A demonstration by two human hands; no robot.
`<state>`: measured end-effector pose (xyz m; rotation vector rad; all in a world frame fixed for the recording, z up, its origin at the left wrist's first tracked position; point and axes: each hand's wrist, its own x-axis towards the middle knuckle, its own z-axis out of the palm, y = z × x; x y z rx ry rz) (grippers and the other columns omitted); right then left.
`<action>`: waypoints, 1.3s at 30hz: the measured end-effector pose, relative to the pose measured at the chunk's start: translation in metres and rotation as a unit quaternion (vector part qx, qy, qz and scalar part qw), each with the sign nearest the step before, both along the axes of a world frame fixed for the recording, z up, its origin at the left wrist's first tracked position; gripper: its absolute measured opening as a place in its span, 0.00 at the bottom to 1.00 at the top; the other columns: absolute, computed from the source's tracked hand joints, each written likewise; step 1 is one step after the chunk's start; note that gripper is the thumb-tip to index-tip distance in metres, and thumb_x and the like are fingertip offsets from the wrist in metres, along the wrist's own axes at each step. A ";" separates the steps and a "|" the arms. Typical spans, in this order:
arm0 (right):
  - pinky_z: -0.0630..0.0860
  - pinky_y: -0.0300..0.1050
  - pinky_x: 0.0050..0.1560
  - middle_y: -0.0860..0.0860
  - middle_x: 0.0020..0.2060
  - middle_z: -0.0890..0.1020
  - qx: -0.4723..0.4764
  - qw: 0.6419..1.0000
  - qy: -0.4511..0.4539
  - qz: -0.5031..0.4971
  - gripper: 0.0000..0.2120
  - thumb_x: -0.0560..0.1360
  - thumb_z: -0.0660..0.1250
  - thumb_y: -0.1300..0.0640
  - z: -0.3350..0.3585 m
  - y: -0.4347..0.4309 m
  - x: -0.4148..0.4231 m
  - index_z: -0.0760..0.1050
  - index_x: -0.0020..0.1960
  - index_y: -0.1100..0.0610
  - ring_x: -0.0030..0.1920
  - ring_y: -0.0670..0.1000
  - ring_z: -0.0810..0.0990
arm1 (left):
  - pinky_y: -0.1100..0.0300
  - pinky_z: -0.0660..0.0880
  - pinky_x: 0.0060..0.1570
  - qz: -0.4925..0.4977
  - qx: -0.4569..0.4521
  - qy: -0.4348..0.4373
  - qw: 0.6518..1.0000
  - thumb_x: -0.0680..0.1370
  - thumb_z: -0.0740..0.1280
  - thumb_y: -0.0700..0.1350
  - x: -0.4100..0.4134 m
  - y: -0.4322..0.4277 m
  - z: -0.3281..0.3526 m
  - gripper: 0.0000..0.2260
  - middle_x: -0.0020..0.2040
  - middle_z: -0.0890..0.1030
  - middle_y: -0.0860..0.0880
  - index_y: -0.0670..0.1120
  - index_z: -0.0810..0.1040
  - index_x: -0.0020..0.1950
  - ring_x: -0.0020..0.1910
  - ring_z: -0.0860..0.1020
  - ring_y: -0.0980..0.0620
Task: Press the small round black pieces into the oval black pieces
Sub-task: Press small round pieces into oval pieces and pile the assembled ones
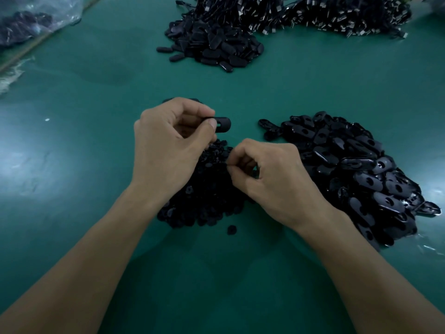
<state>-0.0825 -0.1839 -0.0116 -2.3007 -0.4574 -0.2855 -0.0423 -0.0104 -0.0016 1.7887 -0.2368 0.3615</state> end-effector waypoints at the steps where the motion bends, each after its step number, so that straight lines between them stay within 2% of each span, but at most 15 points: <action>1: 0.79 0.50 0.43 0.46 0.38 0.82 0.003 1.000 0.002 0.000 0.03 0.76 0.71 0.62 0.000 0.000 0.000 0.81 0.48 0.56 0.39 0.46 0.80 | 0.50 0.83 0.47 0.000 0.001 0.000 1.000 0.75 0.72 0.41 0.000 0.000 0.000 0.06 0.38 0.86 0.53 0.53 0.83 0.46 0.39 0.86 0.52; 4: 0.77 0.44 0.49 0.47 0.41 0.83 -0.023 1.000 -0.006 0.008 0.11 0.77 0.69 0.62 0.003 0.000 0.001 0.82 0.60 0.56 0.44 0.46 0.80 | 0.50 0.83 0.47 0.002 0.001 0.000 1.000 0.75 0.73 0.41 0.000 0.000 0.000 0.06 0.38 0.86 0.53 0.54 0.83 0.45 0.39 0.86 0.52; 6: 0.75 0.40 0.51 0.48 0.44 0.82 -0.050 0.998 -0.016 0.019 0.13 0.79 0.67 0.61 0.004 0.000 0.002 0.81 0.63 0.56 0.46 0.46 0.79 | 0.49 0.83 0.47 0.004 0.003 -0.002 1.000 0.75 0.73 0.41 0.001 0.000 0.000 0.07 0.38 0.86 0.53 0.54 0.82 0.45 0.39 0.86 0.52; 9: 0.73 0.34 0.52 0.47 0.46 0.80 -0.047 0.999 -0.012 0.020 0.10 0.80 0.66 0.61 0.003 -0.002 0.001 0.83 0.58 0.55 0.47 0.43 0.77 | 0.49 0.84 0.46 0.005 0.009 -0.003 1.000 0.75 0.73 0.42 0.001 0.000 -0.001 0.07 0.38 0.86 0.53 0.54 0.82 0.45 0.39 0.86 0.52; 15: 0.74 0.36 0.48 0.47 0.43 0.81 0.003 0.998 -0.054 -0.025 0.05 0.77 0.70 0.63 0.002 -0.003 0.003 0.82 0.50 0.55 0.44 0.44 0.78 | 0.51 0.83 0.45 -0.006 0.016 0.007 1.000 0.75 0.73 0.43 0.000 0.000 -0.001 0.06 0.38 0.86 0.54 0.56 0.82 0.44 0.39 0.86 0.53; 19: 0.73 0.33 0.47 0.46 0.42 0.82 0.043 0.994 -0.074 -0.061 0.05 0.78 0.70 0.64 0.002 -0.005 0.005 0.82 0.49 0.55 0.44 0.43 0.79 | 0.58 0.83 0.42 -0.020 0.040 -0.011 0.999 0.75 0.73 0.43 -0.003 -0.003 0.000 0.09 0.37 0.86 0.57 0.58 0.82 0.44 0.37 0.85 0.56; 23: 0.71 0.27 0.49 0.46 0.45 0.83 0.087 0.990 -0.072 -0.083 0.09 0.78 0.68 0.65 0.003 -0.004 0.004 0.84 0.54 0.55 0.47 0.40 0.80 | 0.59 0.82 0.43 -0.050 0.060 -0.023 0.997 0.74 0.74 0.43 -0.007 -0.006 0.000 0.08 0.39 0.86 0.58 0.58 0.83 0.45 0.38 0.85 0.57; 27: 0.75 0.31 0.47 0.42 0.44 0.83 0.156 0.984 -0.024 -0.079 0.10 0.78 0.69 0.63 0.005 -0.003 0.004 0.82 0.56 0.51 0.46 0.41 0.81 | 0.62 0.81 0.43 -0.058 0.061 -0.024 0.996 0.74 0.74 0.42 -0.008 -0.008 -0.001 0.10 0.39 0.86 0.59 0.58 0.83 0.45 0.38 0.85 0.58; 30: 0.80 0.38 0.47 0.43 0.41 0.84 0.184 0.980 0.012 -0.073 0.09 0.77 0.72 0.61 0.006 -0.002 0.004 0.80 0.52 0.49 0.43 0.43 0.83 | 0.66 0.80 0.43 -0.064 0.063 -0.027 0.996 0.73 0.74 0.42 -0.008 -0.009 0.000 0.10 0.39 0.86 0.60 0.58 0.83 0.45 0.39 0.85 0.60; 34: 0.79 0.36 0.43 0.43 0.38 0.85 0.183 0.981 0.010 -0.067 0.08 0.76 0.73 0.63 0.006 0.000 0.004 0.82 0.47 0.49 0.40 0.43 0.83 | 0.67 0.79 0.43 -0.075 0.063 -0.026 0.995 0.74 0.75 0.39 -0.009 -0.010 -0.001 0.12 0.40 0.86 0.59 0.57 0.83 0.45 0.39 0.85 0.60; 39: 0.77 0.35 0.44 0.43 0.39 0.84 0.193 0.978 0.009 -0.082 0.09 0.76 0.73 0.63 0.006 0.000 0.004 0.82 0.46 0.49 0.41 0.43 0.83 | 0.66 0.80 0.44 -0.085 0.061 -0.022 0.994 0.74 0.75 0.39 -0.010 -0.011 -0.001 0.12 0.40 0.86 0.59 0.58 0.84 0.45 0.39 0.85 0.60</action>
